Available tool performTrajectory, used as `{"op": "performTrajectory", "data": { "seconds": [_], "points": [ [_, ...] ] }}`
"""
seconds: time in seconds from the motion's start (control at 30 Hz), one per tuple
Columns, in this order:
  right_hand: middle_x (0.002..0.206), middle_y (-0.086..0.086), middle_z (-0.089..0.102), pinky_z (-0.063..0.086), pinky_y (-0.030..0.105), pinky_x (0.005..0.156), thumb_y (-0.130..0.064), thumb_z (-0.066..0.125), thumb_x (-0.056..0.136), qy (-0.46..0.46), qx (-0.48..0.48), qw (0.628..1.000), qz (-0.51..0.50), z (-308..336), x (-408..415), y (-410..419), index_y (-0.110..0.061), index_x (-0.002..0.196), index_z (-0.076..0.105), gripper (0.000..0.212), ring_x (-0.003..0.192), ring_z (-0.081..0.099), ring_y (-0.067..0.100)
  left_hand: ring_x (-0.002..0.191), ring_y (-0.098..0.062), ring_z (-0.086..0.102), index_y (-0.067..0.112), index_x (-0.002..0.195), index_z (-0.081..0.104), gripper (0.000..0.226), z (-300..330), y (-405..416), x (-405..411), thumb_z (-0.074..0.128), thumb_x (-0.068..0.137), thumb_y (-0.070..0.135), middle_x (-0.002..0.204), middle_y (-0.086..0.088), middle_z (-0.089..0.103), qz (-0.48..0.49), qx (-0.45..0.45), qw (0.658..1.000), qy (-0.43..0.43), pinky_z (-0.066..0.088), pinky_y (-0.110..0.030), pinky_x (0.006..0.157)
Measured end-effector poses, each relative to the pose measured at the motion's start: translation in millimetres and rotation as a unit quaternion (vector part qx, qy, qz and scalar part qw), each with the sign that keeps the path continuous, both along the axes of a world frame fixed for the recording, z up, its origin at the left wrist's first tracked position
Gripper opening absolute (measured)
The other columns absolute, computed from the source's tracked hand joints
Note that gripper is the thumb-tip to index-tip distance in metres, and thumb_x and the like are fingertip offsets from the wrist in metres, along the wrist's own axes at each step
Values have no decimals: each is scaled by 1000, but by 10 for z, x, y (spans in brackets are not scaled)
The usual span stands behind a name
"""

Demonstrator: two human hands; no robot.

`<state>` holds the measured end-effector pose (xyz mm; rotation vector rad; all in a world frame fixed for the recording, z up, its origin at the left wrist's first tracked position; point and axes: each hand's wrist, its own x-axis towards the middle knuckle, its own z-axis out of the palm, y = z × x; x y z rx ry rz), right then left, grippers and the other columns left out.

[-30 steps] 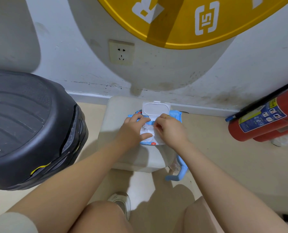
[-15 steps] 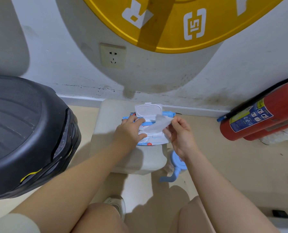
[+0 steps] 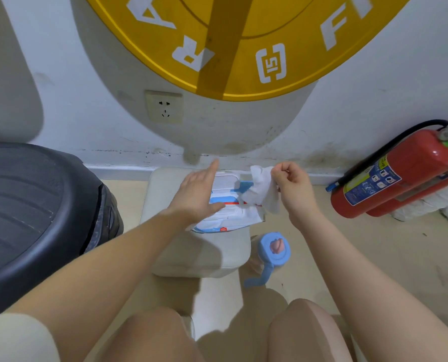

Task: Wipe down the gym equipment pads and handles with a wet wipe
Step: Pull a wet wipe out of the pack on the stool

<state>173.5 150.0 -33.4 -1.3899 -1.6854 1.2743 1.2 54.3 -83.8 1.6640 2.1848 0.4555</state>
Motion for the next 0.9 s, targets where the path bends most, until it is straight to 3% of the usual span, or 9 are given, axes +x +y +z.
{"op": "performTrajectory", "data": {
  "seconds": [0.1,0.17,0.23,0.4,0.47,0.53,0.67,0.77,0.9],
  "points": [
    [66,-2,44,34,21,56,-10,48,93,16,14,1000,-9,-35,10,-4,-12,81,51,12,59,38,7,126,-25,44,16,143,34,58,-63,-75,15,47,90,38,139,-6,45,-71,29,996,35,34,-33,103],
    [62,-2,41,32,19,53,-9,49,93,35,20,999,-6,-59,18,-1,-17,77,50,18,55,34,7,96,-27,65,12,114,63,43,-150,-174,38,42,84,34,111,-9,65,-124,71,988,66,54,-35,75],
    [59,0,37,29,17,48,-8,50,92,46,28,998,13,-113,34,0,-21,74,49,22,50,31,6,81,-26,68,11,96,67,36,-373,-251,-2,43,80,32,101,-7,68,-167,79,976,114,54,-33,52],
    [57,1,37,28,15,47,-4,51,91,13,59,996,67,-84,60,-57,-22,76,51,23,49,30,5,124,-23,44,14,129,43,39,-411,-219,81,39,91,17,142,1,39,-172,-97,970,141,41,-31,71],
    [61,-2,43,31,13,51,-2,51,90,-13,58,994,93,114,98,-129,-16,79,53,18,53,35,3,128,-24,42,14,136,38,43,-117,-119,85,38,93,16,146,-2,37,-172,-182,965,84,43,-34,87],
    [63,-5,47,33,10,53,0,52,90,-26,34,992,123,450,140,-226,-10,81,55,13,53,39,-1,128,-24,45,16,140,37,49,409,-46,62,44,92,12,143,-6,44,-95,-185,976,-67,37,-33,103],
    [62,-7,46,33,8,54,1,53,90,-27,10,990,137,1337,246,-320,-11,79,55,16,52,41,-5,99,-1,57,23,113,59,29,1830,1,147,64,85,21,110,5,62,-7,-64,935,-349,45,-15,86],
    [61,-8,44,33,9,53,1,53,90,-16,-8,992,123,2058,286,-413,-16,76,55,22,52,39,-5,68,12,55,20,85,63,6,2698,-143,271,64,84,14,82,8,63,-27,-38,943,-330,40,-5,67],
    [60,-6,38,30,13,51,-3,49,93,-8,-30,991,134,2934,366,-608,-22,74,51,27,51,34,-1,62,-6,51,17,73,60,12,3556,-423,444,71,78,15,68,2,58,17,-60,935,-349,39,-15,61]
  ]
}}
